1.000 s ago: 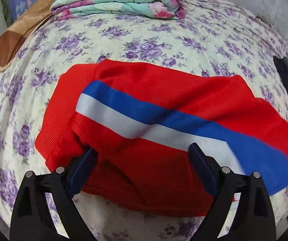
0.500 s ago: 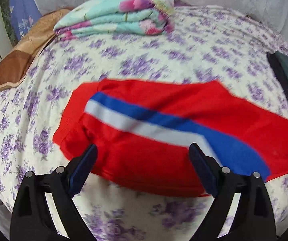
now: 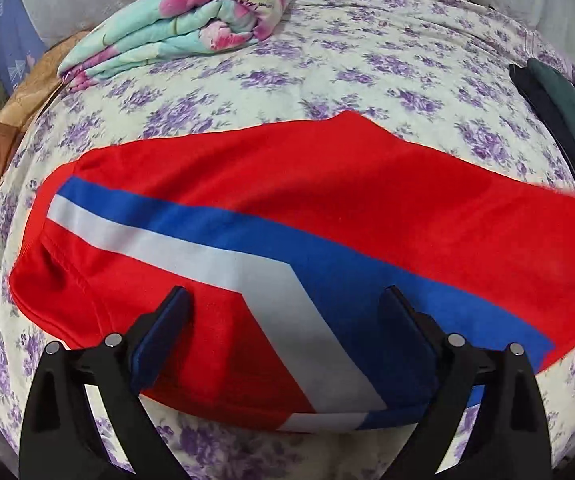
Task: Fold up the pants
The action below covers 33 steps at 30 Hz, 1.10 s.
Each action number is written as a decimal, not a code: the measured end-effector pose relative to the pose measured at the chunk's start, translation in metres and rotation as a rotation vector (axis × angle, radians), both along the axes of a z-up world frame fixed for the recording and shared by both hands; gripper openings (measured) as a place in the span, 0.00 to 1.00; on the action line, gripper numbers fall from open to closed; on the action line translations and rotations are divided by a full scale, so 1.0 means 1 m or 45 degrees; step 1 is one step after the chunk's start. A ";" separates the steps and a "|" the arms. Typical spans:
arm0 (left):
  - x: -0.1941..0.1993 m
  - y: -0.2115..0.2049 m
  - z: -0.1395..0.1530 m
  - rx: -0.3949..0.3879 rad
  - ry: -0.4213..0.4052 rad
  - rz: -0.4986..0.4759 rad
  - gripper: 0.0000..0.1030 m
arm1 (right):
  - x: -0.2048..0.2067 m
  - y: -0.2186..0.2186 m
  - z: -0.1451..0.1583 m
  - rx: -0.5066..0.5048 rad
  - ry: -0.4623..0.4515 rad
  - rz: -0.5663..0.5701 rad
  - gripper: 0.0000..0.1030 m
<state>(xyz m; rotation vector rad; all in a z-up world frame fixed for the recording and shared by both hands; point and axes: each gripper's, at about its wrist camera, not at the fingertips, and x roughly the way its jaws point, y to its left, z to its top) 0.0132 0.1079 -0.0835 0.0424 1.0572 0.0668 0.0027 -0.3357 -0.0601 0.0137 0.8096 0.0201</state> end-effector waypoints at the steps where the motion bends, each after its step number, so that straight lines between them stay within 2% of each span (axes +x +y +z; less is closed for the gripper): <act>1: 0.000 0.000 0.001 0.002 0.002 0.000 0.90 | 0.003 -0.004 -0.014 -0.137 0.064 -0.084 0.44; 2: -0.001 0.000 0.001 0.002 0.005 0.000 0.90 | 0.001 -0.010 -0.017 -0.088 0.096 -0.078 0.42; 3: -0.002 0.000 0.003 -0.013 0.006 -0.004 0.90 | -0.005 -0.014 -0.012 -0.012 0.075 -0.060 0.41; 4: -0.002 0.002 0.005 -0.037 0.004 -0.009 0.90 | -0.013 -0.016 0.000 0.035 0.016 -0.062 0.40; 6: -0.003 0.005 0.009 -0.087 -0.002 -0.005 0.90 | -0.023 -0.013 0.022 0.039 -0.081 -0.056 0.41; 9: -0.002 0.004 0.019 -0.123 -0.042 -0.015 0.90 | -0.022 0.006 0.041 0.207 -0.152 0.100 0.42; 11: 0.002 0.002 0.023 -0.114 -0.061 -0.004 0.90 | -0.010 0.028 0.032 0.288 -0.087 0.243 0.41; 13: 0.010 -0.001 0.025 -0.094 -0.068 -0.017 0.90 | 0.009 0.044 0.009 0.273 0.053 0.310 0.41; 14: 0.015 -0.001 0.024 -0.073 -0.056 -0.025 0.90 | 0.023 0.052 -0.017 0.171 0.196 0.344 0.38; 15: 0.021 0.001 0.021 -0.015 -0.022 0.004 0.90 | 0.028 0.055 -0.031 0.051 0.259 0.329 0.29; 16: 0.022 0.005 0.020 0.014 -0.014 0.031 0.90 | 0.027 0.055 -0.035 -0.022 0.251 0.329 0.20; 18: 0.022 0.015 0.023 0.026 -0.026 0.068 0.90 | 0.022 0.056 -0.020 0.018 0.264 0.342 0.29; 19: 0.020 0.019 0.024 0.002 -0.034 0.062 0.90 | 0.020 0.061 -0.008 0.062 0.230 0.382 0.39; 20: 0.019 0.022 0.025 -0.022 -0.040 0.053 0.90 | 0.018 0.069 0.010 0.128 0.145 0.448 0.51; 21: 0.017 0.024 0.026 -0.046 -0.054 0.048 0.90 | 0.019 0.076 0.020 0.156 0.100 0.479 0.56; 22: 0.016 0.024 0.027 -0.053 -0.070 0.048 0.90 | 0.024 0.088 0.030 0.178 0.057 0.508 0.60; 24: 0.012 0.024 0.027 -0.061 -0.096 0.041 0.90 | 0.045 0.122 0.045 0.191 0.008 0.568 0.60; 26: 0.009 0.027 0.025 -0.068 -0.106 0.040 0.90 | 0.075 0.169 0.048 0.197 -0.020 0.630 0.60; 29: 0.003 0.045 0.020 -0.051 -0.080 0.111 0.90 | 0.117 0.247 0.031 0.207 0.095 0.741 0.60; 31: -0.006 0.065 0.020 -0.042 -0.084 0.184 0.90 | 0.137 0.284 0.015 0.227 0.188 0.787 0.59; 33: -0.014 0.081 0.021 -0.067 -0.091 0.224 0.90 | 0.154 0.318 -0.003 0.260 0.304 0.807 0.46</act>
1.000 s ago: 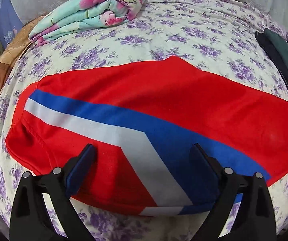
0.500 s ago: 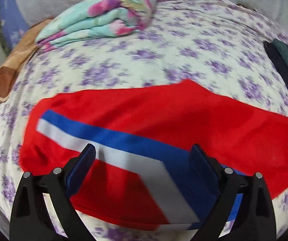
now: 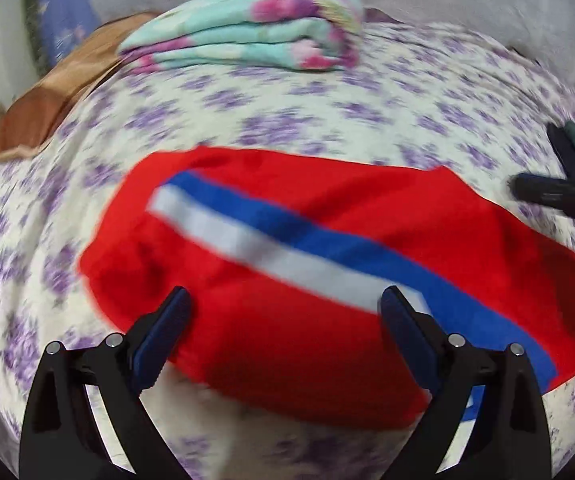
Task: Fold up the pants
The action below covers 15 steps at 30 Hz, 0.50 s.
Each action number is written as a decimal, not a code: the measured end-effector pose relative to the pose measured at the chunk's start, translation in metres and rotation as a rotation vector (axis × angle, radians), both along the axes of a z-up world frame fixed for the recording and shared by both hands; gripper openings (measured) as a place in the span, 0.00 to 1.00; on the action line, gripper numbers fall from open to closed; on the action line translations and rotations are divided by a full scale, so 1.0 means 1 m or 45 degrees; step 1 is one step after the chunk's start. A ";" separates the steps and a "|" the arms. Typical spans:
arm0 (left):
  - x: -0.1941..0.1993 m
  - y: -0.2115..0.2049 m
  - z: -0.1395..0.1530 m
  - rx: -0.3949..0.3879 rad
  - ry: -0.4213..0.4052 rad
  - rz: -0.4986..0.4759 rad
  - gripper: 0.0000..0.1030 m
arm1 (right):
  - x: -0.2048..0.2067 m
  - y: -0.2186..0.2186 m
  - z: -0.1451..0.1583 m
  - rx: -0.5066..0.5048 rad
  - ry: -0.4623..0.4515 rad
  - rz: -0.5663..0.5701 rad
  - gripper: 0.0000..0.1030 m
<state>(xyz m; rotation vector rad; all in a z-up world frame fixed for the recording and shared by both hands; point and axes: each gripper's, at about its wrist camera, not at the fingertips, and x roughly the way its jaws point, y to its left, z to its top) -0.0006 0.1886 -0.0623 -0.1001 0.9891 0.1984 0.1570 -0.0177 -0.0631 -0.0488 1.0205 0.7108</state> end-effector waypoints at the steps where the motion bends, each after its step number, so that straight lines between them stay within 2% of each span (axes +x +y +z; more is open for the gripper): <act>1: -0.004 0.006 0.001 -0.010 -0.007 0.012 0.91 | 0.013 0.007 -0.011 0.005 0.047 -0.002 0.41; 4: -0.012 0.017 0.003 -0.026 -0.036 -0.004 0.91 | 0.028 0.026 -0.032 0.064 0.217 0.067 0.39; 6: -0.012 0.022 -0.002 -0.030 -0.020 -0.016 0.91 | 0.029 0.037 -0.037 0.038 0.220 0.124 0.30; 7: -0.010 0.025 -0.008 -0.025 0.001 -0.016 0.90 | 0.030 0.040 -0.036 0.042 0.222 0.138 0.20; 8: -0.008 0.027 -0.013 -0.027 0.022 -0.018 0.90 | 0.031 0.041 -0.033 0.051 0.207 0.154 0.15; 12: -0.009 0.030 -0.016 -0.054 0.007 -0.024 0.91 | 0.025 0.050 -0.016 0.014 0.011 0.149 0.12; 14: -0.008 0.032 -0.017 -0.071 0.011 -0.019 0.91 | 0.019 0.064 -0.027 -0.103 -0.088 0.181 0.14; 15: -0.006 0.033 -0.018 -0.074 0.019 -0.020 0.91 | 0.023 0.071 -0.038 -0.148 -0.093 0.193 0.16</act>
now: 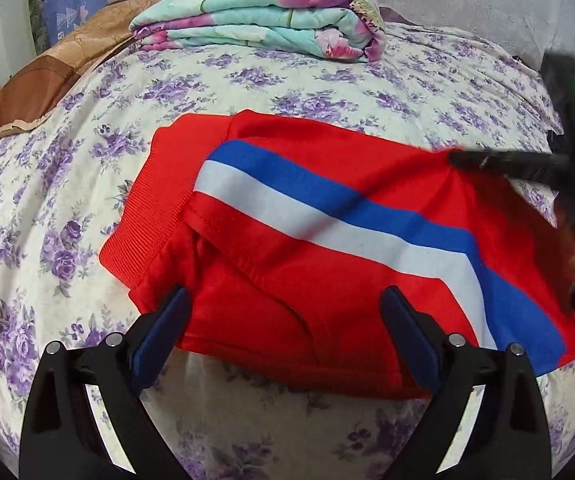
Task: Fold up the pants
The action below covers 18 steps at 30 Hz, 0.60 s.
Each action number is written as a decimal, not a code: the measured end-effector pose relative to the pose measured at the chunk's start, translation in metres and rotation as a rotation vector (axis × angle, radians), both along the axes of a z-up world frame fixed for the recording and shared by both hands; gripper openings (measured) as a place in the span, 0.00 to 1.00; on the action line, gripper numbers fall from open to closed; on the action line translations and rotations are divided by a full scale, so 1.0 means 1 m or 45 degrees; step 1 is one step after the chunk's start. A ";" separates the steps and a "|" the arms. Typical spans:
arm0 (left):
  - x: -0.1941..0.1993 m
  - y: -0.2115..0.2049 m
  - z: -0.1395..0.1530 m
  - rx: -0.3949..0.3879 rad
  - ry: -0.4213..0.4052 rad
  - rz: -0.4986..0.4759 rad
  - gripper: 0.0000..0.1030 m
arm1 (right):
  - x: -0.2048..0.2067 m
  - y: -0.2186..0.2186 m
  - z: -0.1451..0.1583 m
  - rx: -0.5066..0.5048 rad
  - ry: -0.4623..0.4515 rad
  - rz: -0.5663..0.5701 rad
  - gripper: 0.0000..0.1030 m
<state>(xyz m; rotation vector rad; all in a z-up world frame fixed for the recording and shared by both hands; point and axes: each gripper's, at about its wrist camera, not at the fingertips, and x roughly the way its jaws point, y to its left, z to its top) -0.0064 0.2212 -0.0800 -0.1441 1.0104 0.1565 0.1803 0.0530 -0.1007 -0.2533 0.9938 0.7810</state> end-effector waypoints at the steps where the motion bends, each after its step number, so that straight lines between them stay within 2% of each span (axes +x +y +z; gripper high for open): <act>1: 0.001 0.000 0.000 0.003 0.006 -0.001 0.91 | -0.003 0.001 -0.005 -0.009 -0.038 0.011 0.18; 3: 0.001 -0.002 0.003 0.020 0.021 0.002 0.90 | -0.005 -0.010 0.005 -0.028 -0.099 -0.057 0.40; 4: 0.000 -0.004 0.006 0.036 0.022 0.001 0.90 | -0.009 -0.026 0.015 -0.054 -0.147 -0.137 0.51; 7: -0.006 -0.010 0.023 0.117 -0.024 0.011 0.91 | -0.023 -0.055 0.030 -0.179 -0.286 -0.288 0.51; 8: -0.008 -0.014 0.028 0.142 -0.052 0.001 0.91 | -0.031 -0.067 0.033 -0.166 -0.275 -0.313 0.48; 10: -0.005 -0.020 0.033 0.184 -0.091 -0.031 0.94 | -0.050 -0.091 0.030 -0.007 -0.091 -0.252 0.46; 11: 0.000 -0.021 0.031 0.198 -0.087 -0.032 0.95 | -0.058 -0.096 0.023 0.014 -0.016 -0.215 0.45; 12: 0.009 -0.020 0.024 0.206 -0.062 -0.018 0.94 | -0.067 -0.101 0.012 -0.029 0.019 -0.188 0.45; 14: 0.024 -0.013 0.009 0.218 -0.004 0.029 0.95 | -0.076 -0.121 0.005 -0.083 -0.061 -0.169 0.41; 15: 0.027 -0.010 0.004 0.220 0.004 0.035 0.96 | -0.075 -0.144 0.009 -0.126 -0.094 -0.241 0.41; 16: 0.028 -0.009 0.002 0.221 -0.007 0.037 0.96 | -0.072 -0.165 0.012 -0.191 -0.109 -0.352 0.51; 17: 0.028 -0.008 0.003 0.219 -0.019 0.039 0.96 | -0.067 -0.190 0.016 -0.242 -0.126 -0.484 0.76; 18: 0.028 -0.007 0.004 0.212 -0.011 0.042 0.96 | -0.063 -0.225 0.022 -0.218 -0.121 -0.631 0.80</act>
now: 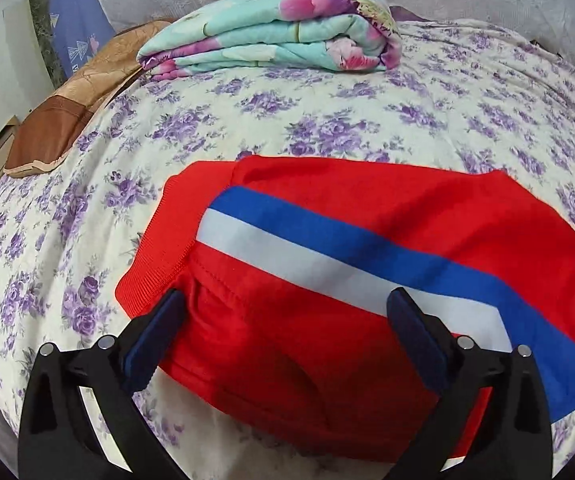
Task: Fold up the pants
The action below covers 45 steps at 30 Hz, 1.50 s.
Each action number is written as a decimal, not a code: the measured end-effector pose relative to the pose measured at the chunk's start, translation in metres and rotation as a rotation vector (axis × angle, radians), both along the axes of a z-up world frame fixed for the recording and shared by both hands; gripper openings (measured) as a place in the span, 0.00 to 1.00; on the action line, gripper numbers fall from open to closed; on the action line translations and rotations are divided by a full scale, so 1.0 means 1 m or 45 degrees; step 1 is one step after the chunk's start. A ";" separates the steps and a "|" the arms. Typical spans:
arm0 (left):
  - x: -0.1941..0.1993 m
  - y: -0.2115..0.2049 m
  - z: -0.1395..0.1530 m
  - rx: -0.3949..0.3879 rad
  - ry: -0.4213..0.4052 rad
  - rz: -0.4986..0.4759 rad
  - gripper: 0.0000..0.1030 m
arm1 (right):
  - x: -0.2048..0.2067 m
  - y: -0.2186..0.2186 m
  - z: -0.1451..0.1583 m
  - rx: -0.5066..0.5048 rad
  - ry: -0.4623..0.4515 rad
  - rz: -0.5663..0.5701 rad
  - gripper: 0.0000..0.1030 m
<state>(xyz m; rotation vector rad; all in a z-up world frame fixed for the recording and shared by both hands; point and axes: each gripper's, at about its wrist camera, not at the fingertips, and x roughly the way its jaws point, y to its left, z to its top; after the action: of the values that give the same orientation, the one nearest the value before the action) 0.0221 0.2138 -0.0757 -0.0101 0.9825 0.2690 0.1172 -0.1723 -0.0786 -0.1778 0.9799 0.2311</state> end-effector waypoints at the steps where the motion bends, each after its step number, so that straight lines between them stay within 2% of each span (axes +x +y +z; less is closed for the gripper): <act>1: 0.000 0.000 0.002 -0.008 0.009 0.009 0.96 | 0.001 -0.022 0.004 0.025 0.008 -0.106 0.78; 2: -0.002 0.000 0.004 -0.020 0.014 0.026 0.96 | -0.002 -0.042 0.008 0.053 0.016 -0.192 0.73; 3: -0.006 -0.003 0.010 -0.042 -0.005 0.050 0.95 | -0.013 -0.056 0.018 0.131 -0.005 -0.211 0.72; 5: -0.016 -0.018 0.021 -0.118 -0.080 0.008 0.95 | -0.038 -0.060 0.030 0.321 -0.014 -0.068 0.72; 6: -0.018 -0.029 0.024 -0.151 -0.103 -0.056 0.95 | -0.052 -0.055 0.028 0.434 0.064 0.057 0.72; 7: -0.019 -0.037 0.024 -0.156 -0.098 -0.106 0.95 | -0.060 -0.051 0.020 0.480 0.161 0.144 0.71; 8: -0.018 -0.045 0.021 -0.137 -0.074 -0.161 0.95 | -0.064 -0.052 0.012 0.453 0.216 0.170 0.70; 9: -0.016 -0.051 0.014 -0.076 -0.031 -0.183 0.95 | -0.065 -0.061 -0.002 0.284 0.221 0.102 0.70; 10: -0.013 -0.050 0.005 -0.002 0.005 -0.148 0.95 | -0.062 -0.075 -0.008 0.192 0.192 0.024 0.66; 11: -0.012 -0.045 0.000 0.027 0.025 -0.115 0.96 | -0.058 -0.104 -0.012 0.249 0.193 -0.055 0.41; 13: -0.014 -0.020 -0.006 -0.116 0.020 -0.050 0.96 | -0.055 -0.146 -0.008 0.488 0.241 -0.187 0.20; 14: -0.018 -0.006 -0.006 -0.198 0.011 0.022 0.96 | -0.059 -0.154 -0.003 0.540 0.223 -0.217 0.20; 15: -0.020 -0.002 -0.004 -0.228 0.000 0.055 0.95 | -0.066 -0.151 0.001 0.547 0.192 -0.225 0.24; 17: -0.027 -0.004 0.003 -0.231 -0.026 0.083 0.95 | -0.083 -0.137 0.008 0.538 0.122 -0.200 0.69; 18: -0.031 -0.012 0.009 -0.215 -0.052 0.077 0.95 | -0.095 -0.131 0.016 0.558 0.073 -0.180 0.73; 21: -0.038 -0.043 0.020 -0.186 -0.090 -0.070 0.95 | -0.127 -0.132 0.032 0.620 0.002 -0.171 0.72; 23: -0.035 -0.062 0.021 -0.169 -0.077 -0.131 0.95 | -0.141 -0.142 0.032 0.651 0.037 -0.200 0.74; 27: -0.032 -0.096 0.022 -0.220 -0.074 -0.254 0.95 | -0.153 -0.153 0.012 0.626 0.138 -0.290 0.75; 30: -0.026 -0.120 0.019 -0.242 -0.068 -0.336 0.95 | -0.153 -0.165 -0.009 0.733 0.187 -0.413 0.77; 33: -0.016 -0.132 0.004 -0.216 -0.038 -0.349 0.95 | -0.139 -0.164 -0.015 0.764 0.110 -0.500 0.78; 34: -0.011 -0.133 -0.004 -0.192 -0.020 -0.335 0.95 | -0.133 -0.163 -0.016 0.762 0.080 -0.526 0.81; 36: -0.008 -0.141 -0.018 -0.048 -0.006 -0.306 0.95 | -0.122 -0.161 -0.021 0.741 0.053 -0.612 0.81; 37: -0.009 -0.146 -0.019 -0.001 -0.017 -0.313 0.95 | -0.119 -0.160 -0.022 0.728 0.036 -0.643 0.71; 38: -0.010 -0.148 -0.019 0.022 -0.017 -0.312 0.95 | -0.117 -0.160 -0.022 0.691 0.024 -0.672 0.37; 39: -0.009 -0.148 -0.018 0.015 -0.009 -0.306 0.95 | -0.113 -0.159 -0.021 0.639 0.031 -0.686 0.35; 41: -0.007 -0.141 -0.014 -0.047 0.018 -0.299 0.95 | -0.113 -0.158 -0.010 0.697 0.033 -0.650 0.28; 42: -0.007 -0.136 -0.008 -0.090 0.016 -0.292 0.90 | -0.114 -0.155 0.002 0.699 0.006 -0.615 0.28; 43: -0.008 -0.132 -0.001 -0.135 -0.002 -0.289 0.87 | -0.115 -0.150 0.016 0.686 -0.025 -0.572 0.28; 45: -0.015 -0.118 0.025 -0.214 -0.102 -0.282 0.85 | -0.110 -0.128 0.050 0.643 -0.073 -0.449 0.28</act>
<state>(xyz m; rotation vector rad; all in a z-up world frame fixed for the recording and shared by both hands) 0.0072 0.0961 -0.0503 -0.0647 0.9153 -0.0175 0.0073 -0.2998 -0.0284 0.4450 0.8520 0.1417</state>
